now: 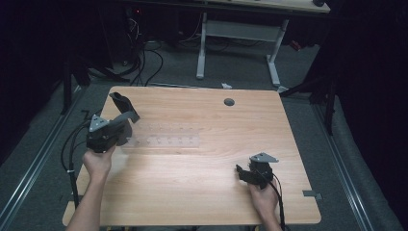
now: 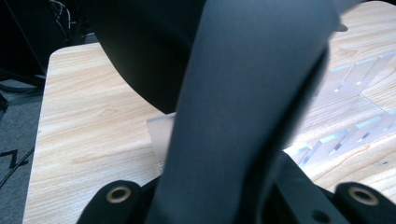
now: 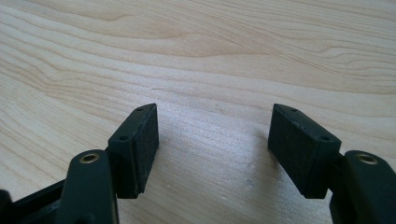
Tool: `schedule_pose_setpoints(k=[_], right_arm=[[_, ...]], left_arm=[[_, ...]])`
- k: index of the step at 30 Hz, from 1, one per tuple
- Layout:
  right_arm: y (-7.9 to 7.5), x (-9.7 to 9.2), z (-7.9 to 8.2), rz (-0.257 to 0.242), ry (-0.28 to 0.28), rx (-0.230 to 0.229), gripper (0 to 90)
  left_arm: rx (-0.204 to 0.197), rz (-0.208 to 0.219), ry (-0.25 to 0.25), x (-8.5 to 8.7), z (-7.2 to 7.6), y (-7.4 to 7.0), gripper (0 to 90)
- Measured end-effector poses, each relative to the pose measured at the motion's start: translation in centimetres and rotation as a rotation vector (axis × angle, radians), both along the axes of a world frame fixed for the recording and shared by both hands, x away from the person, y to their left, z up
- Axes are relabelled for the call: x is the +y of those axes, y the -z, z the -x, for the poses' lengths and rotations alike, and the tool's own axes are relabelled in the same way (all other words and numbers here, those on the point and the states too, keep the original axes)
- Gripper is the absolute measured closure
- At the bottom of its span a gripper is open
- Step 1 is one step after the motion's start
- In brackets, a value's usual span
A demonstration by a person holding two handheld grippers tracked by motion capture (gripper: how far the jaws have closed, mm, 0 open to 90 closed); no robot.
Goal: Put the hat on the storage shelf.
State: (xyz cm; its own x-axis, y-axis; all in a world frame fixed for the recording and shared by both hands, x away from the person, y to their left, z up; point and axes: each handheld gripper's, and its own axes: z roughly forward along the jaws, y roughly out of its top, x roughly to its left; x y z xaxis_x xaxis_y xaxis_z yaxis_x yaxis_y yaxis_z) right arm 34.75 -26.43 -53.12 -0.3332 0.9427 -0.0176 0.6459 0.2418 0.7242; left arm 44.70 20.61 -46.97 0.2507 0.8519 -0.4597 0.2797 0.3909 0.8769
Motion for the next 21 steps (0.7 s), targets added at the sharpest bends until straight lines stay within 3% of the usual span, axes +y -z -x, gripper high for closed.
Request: schedule_pose_setpoints(k=[12,16,21], right_arm=[[0.0,0.0,0.0,0.000,-0.003,0.000,33.5],[0.0,0.0,0.0,0.000,-0.003,0.000,33.4],[0.0,0.0,0.0,0.000,-0.003,0.000,33.4]], left_arm=[[0.033,0.037,-0.003,0.8,0.3,0.4,83.3],[0.055,0.052,-0.008,1.0,0.2,0.5,73.9],[0.063,0.023,-0.045,1.1,0.4,0.3,52.9]])
